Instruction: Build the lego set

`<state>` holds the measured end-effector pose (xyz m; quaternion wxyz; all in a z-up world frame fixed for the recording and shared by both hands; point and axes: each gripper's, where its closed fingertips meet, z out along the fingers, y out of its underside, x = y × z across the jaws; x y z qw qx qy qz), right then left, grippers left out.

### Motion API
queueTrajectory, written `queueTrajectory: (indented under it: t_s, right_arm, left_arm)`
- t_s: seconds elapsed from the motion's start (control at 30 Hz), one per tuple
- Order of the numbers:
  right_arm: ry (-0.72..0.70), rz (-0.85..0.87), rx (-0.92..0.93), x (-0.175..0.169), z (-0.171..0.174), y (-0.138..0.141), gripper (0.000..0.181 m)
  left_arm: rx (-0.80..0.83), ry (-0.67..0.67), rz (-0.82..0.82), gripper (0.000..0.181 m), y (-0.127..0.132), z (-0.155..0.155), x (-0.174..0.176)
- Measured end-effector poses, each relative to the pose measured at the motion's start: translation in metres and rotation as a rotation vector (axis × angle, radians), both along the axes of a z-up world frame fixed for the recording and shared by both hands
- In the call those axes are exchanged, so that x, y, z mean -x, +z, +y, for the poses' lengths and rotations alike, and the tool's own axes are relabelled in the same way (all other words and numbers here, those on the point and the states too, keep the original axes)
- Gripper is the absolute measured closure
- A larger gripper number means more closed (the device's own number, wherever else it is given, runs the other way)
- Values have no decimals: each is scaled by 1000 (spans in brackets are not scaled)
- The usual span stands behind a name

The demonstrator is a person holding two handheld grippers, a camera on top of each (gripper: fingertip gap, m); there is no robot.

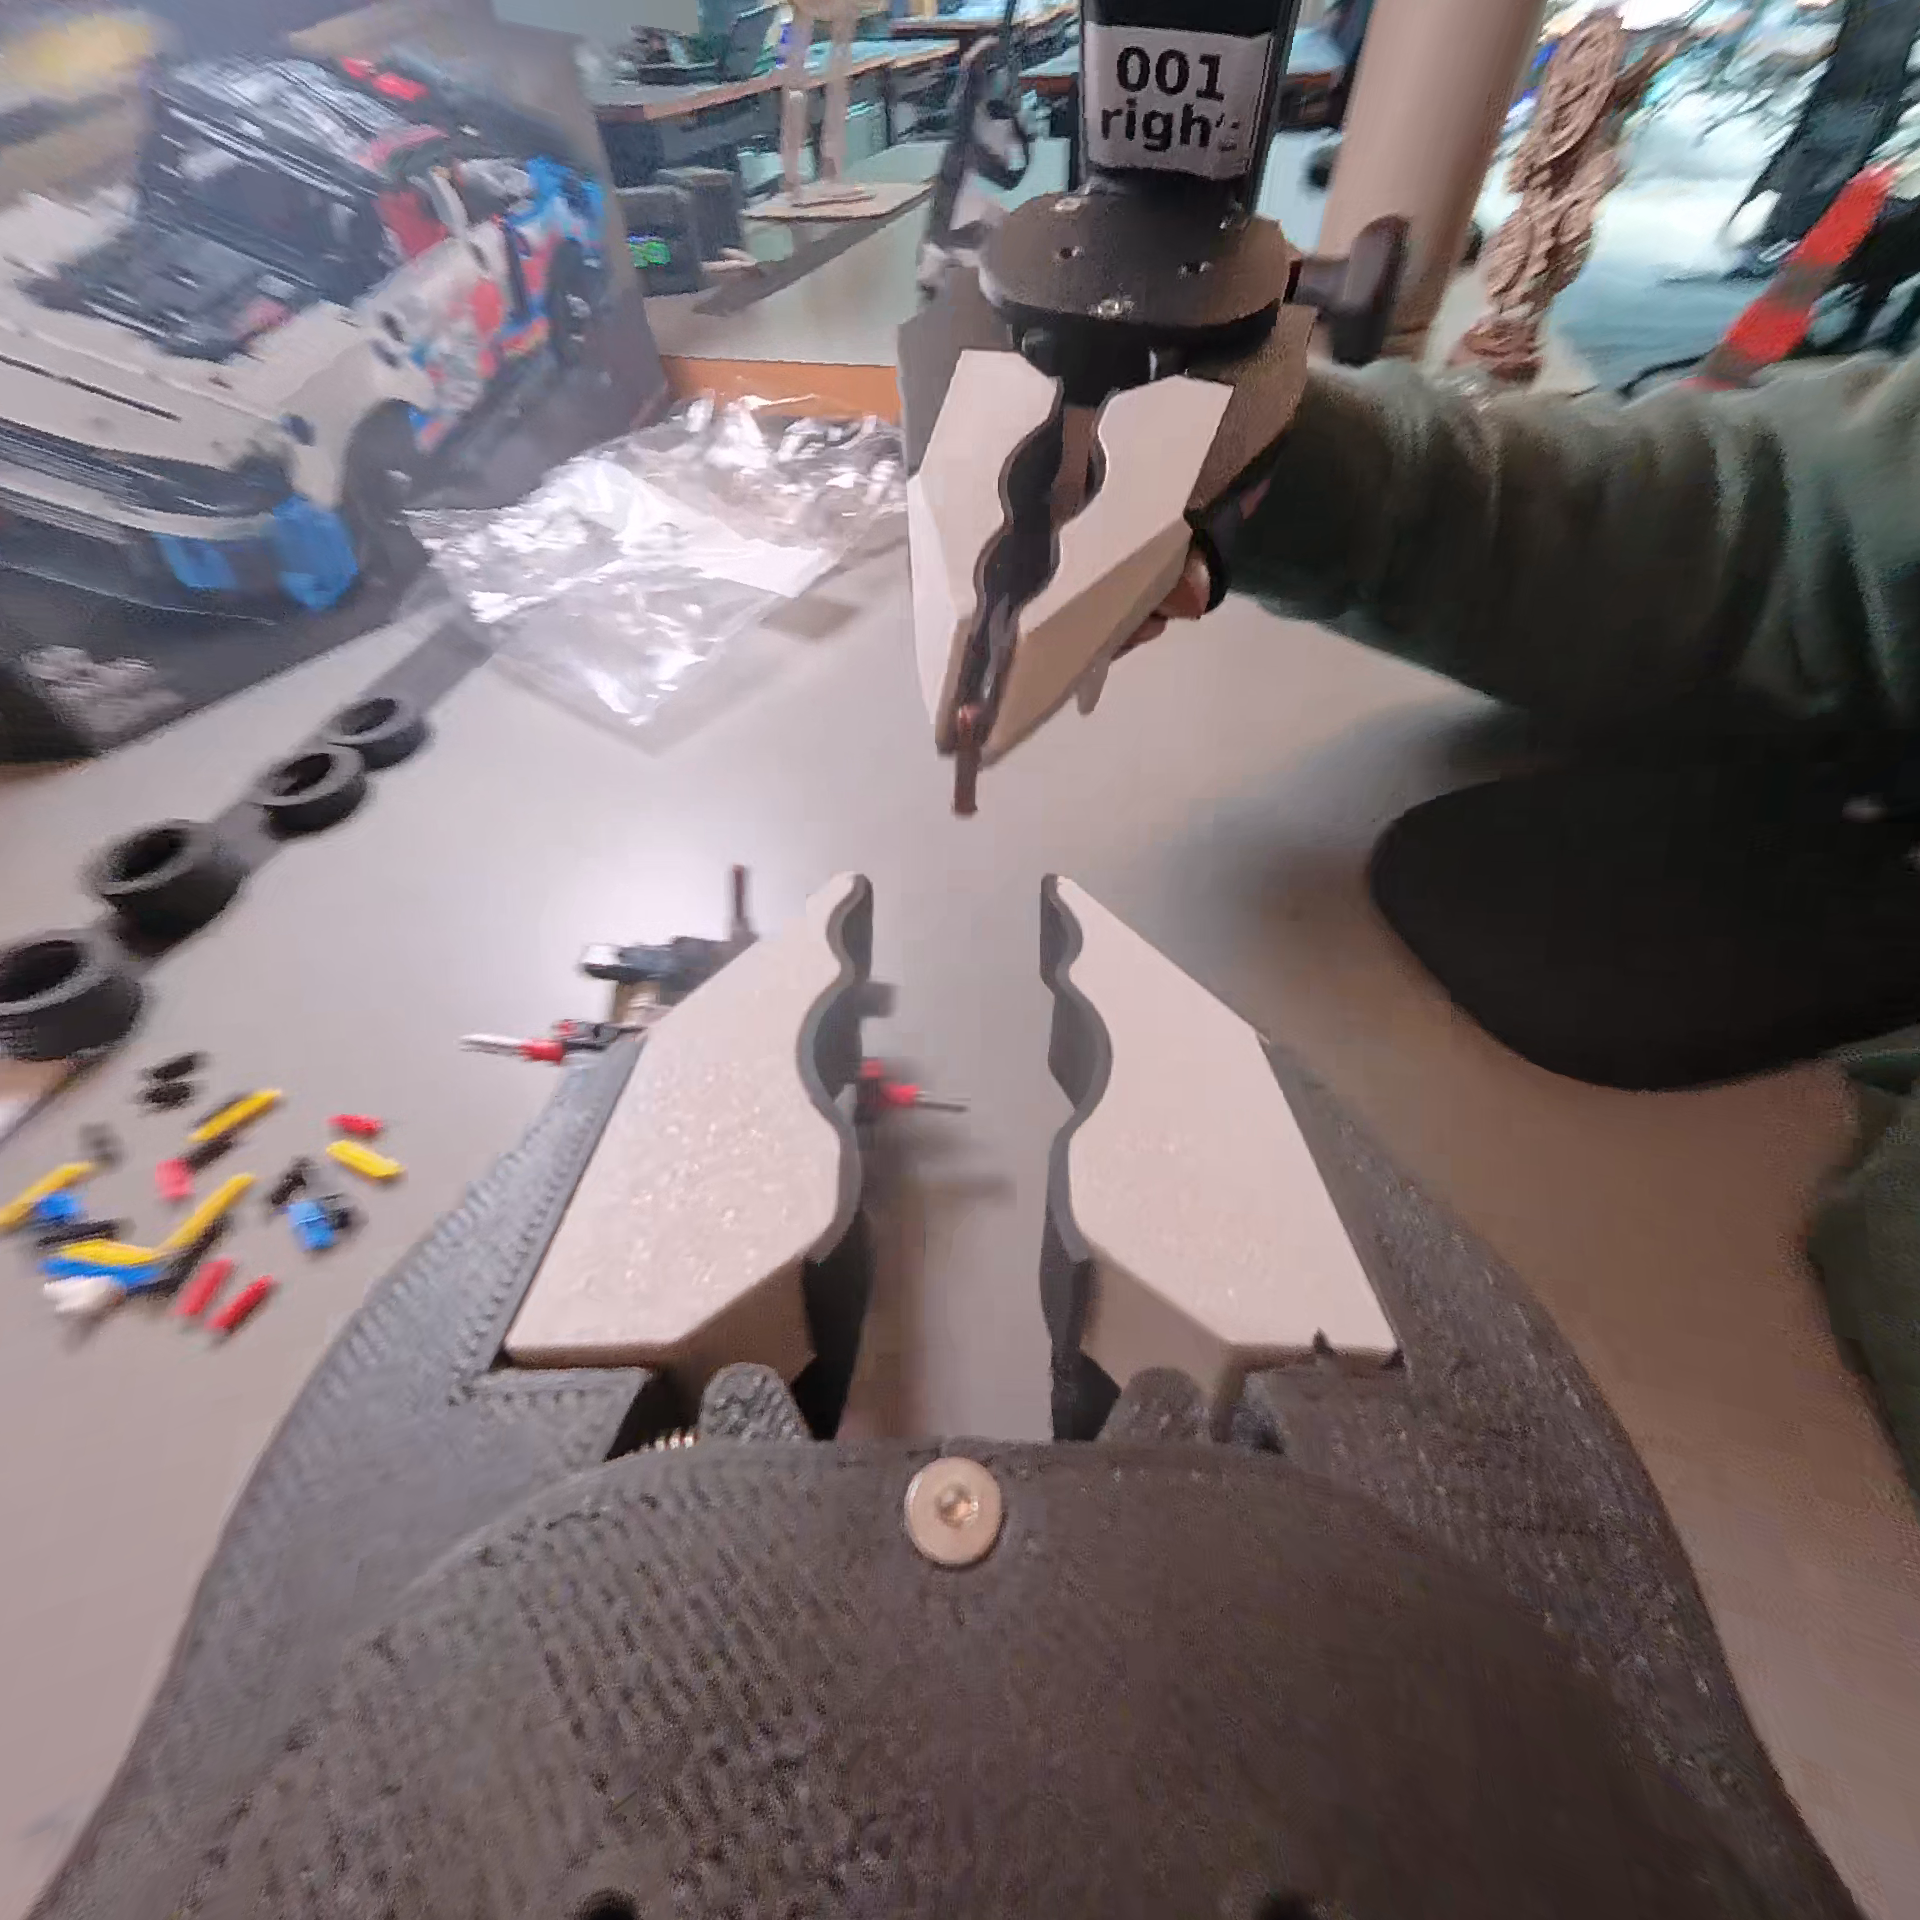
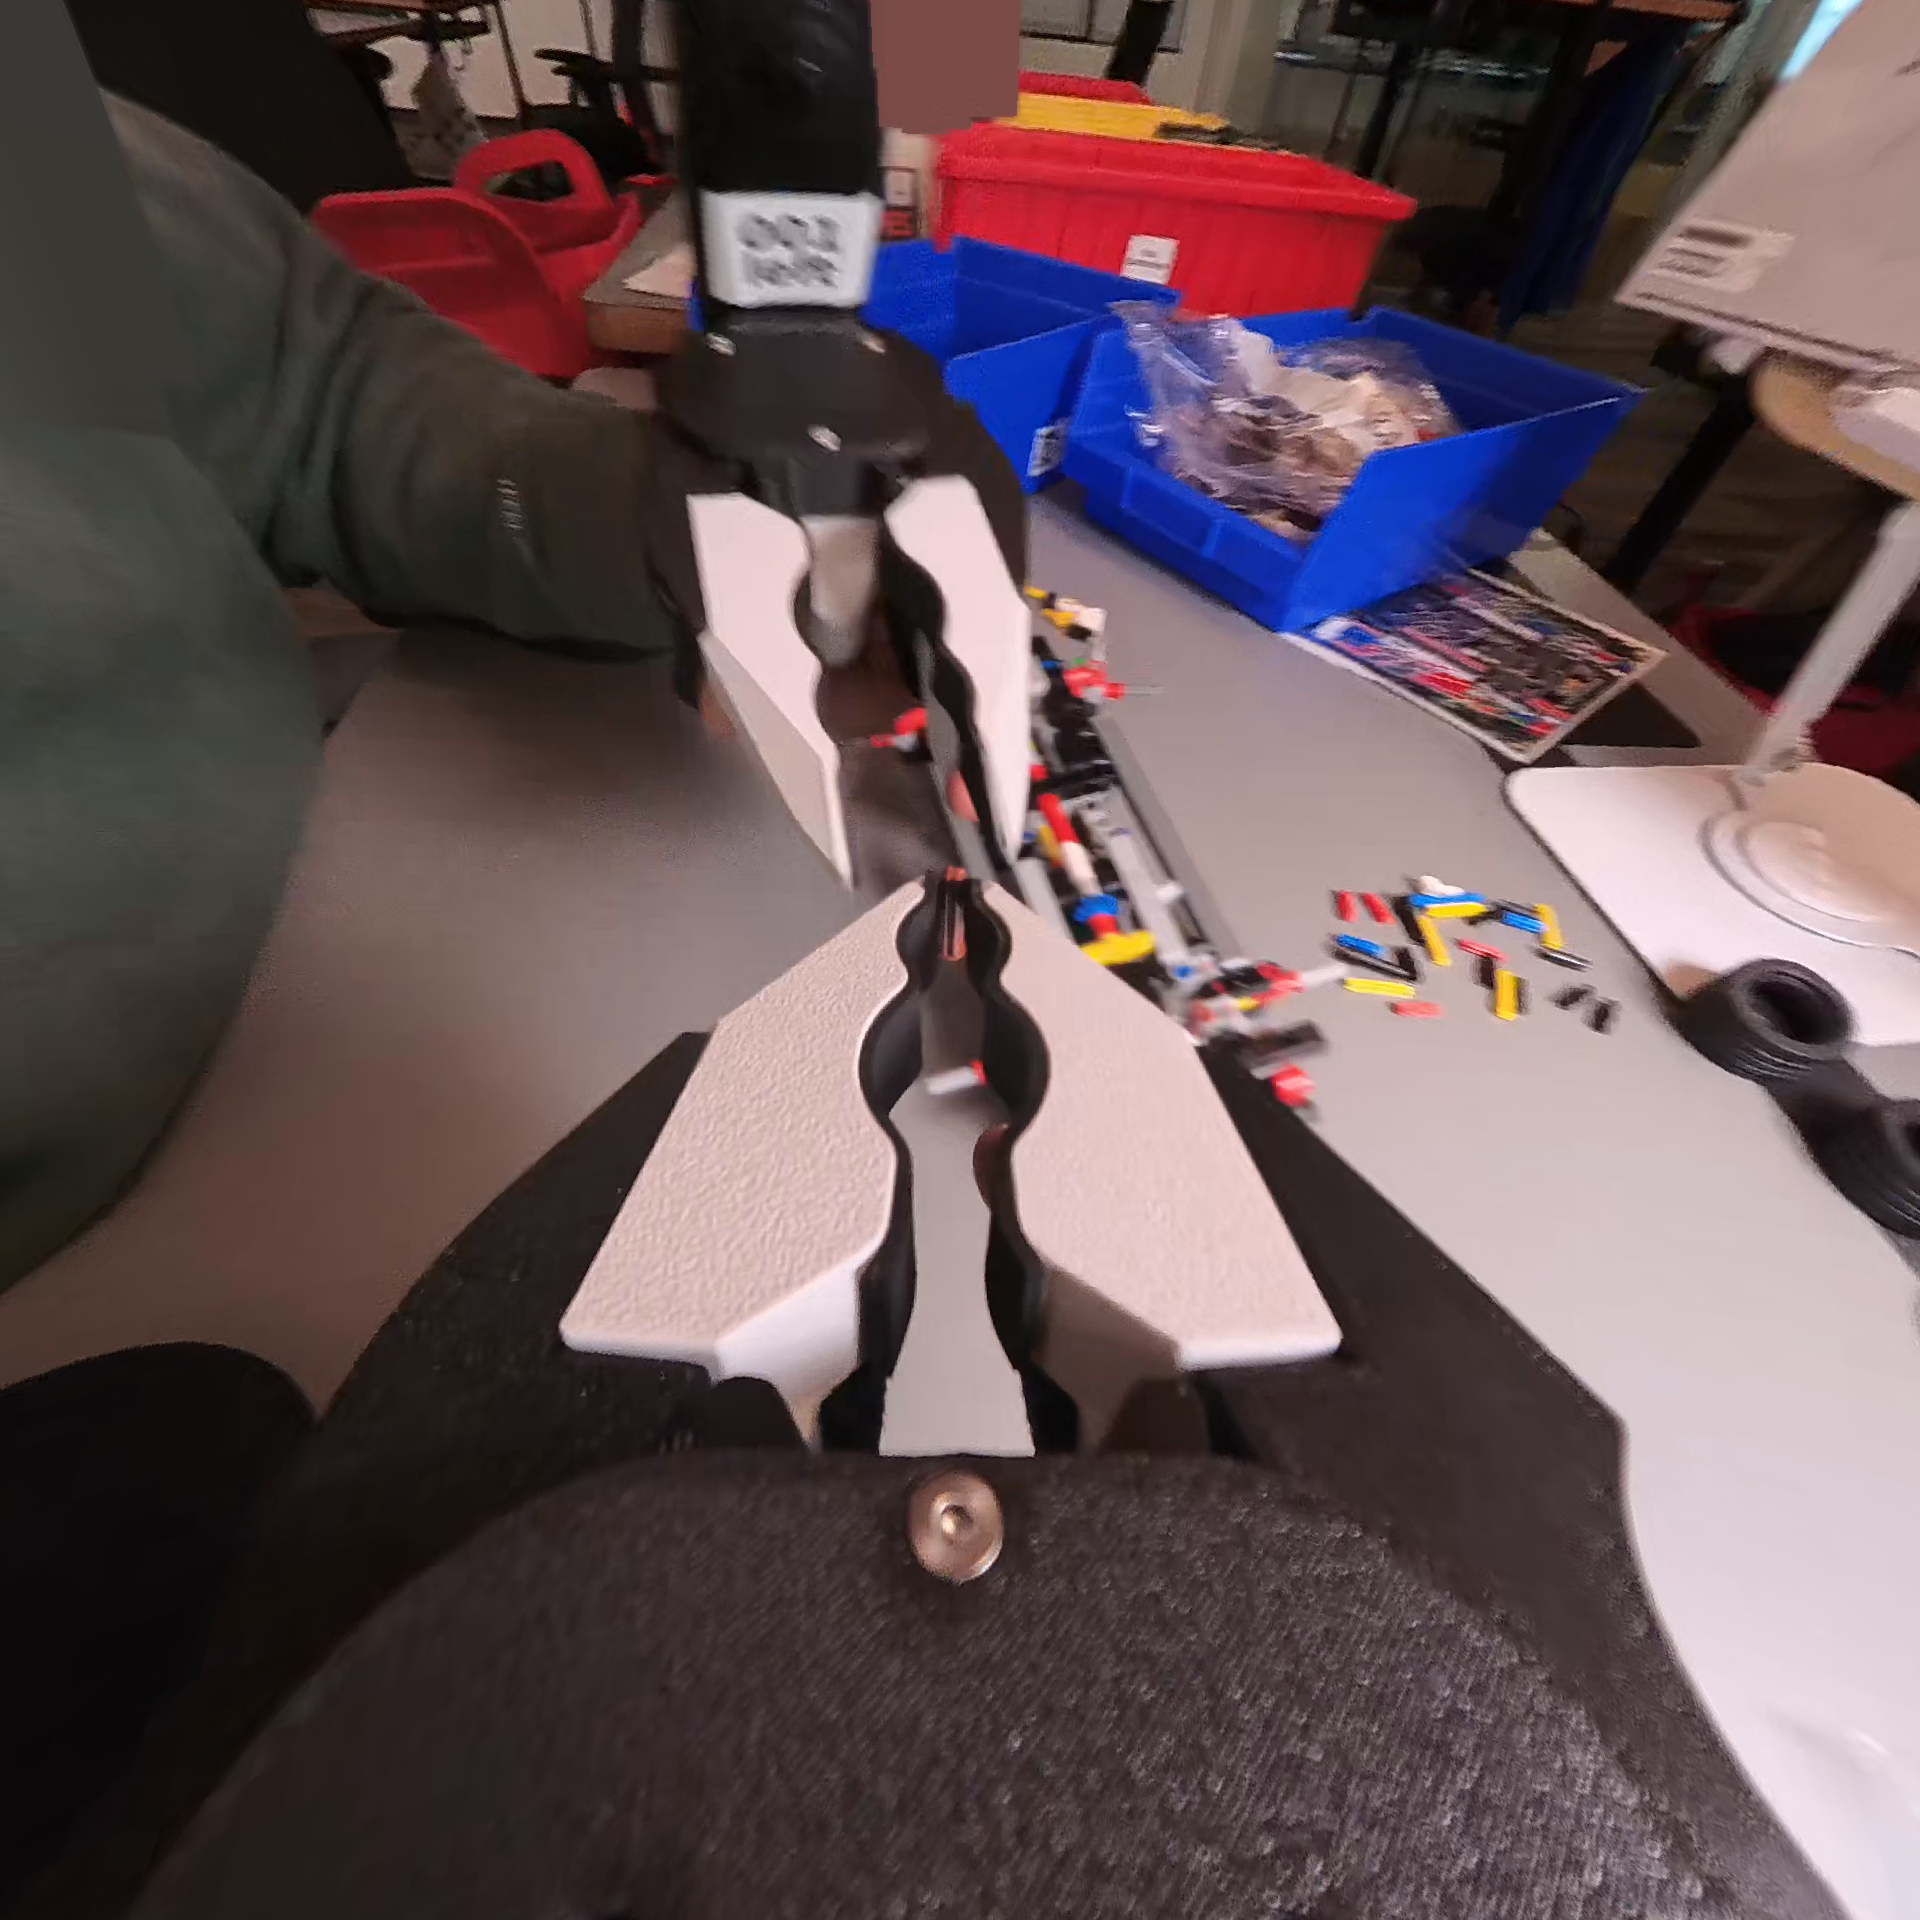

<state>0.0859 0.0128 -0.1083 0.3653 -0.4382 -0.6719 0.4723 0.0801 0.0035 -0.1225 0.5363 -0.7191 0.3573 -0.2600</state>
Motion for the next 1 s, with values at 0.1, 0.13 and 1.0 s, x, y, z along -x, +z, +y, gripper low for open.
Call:
queueTrajectory:
  t_s: [0.1,0.13,1.0]
  right_arm:
    - [-88,-35,-22,-4,49,-10,181]
    - [-89,-56,-14,-4,60,-17,181]
    - [214,-73,78,-4,32,-8,181]
  left_arm:
    - [-38,130,184,141,2,10,36]
    - [-7,160,257,134,-5,13,48]
    - [468,-389,449,95,-82,-8,52]
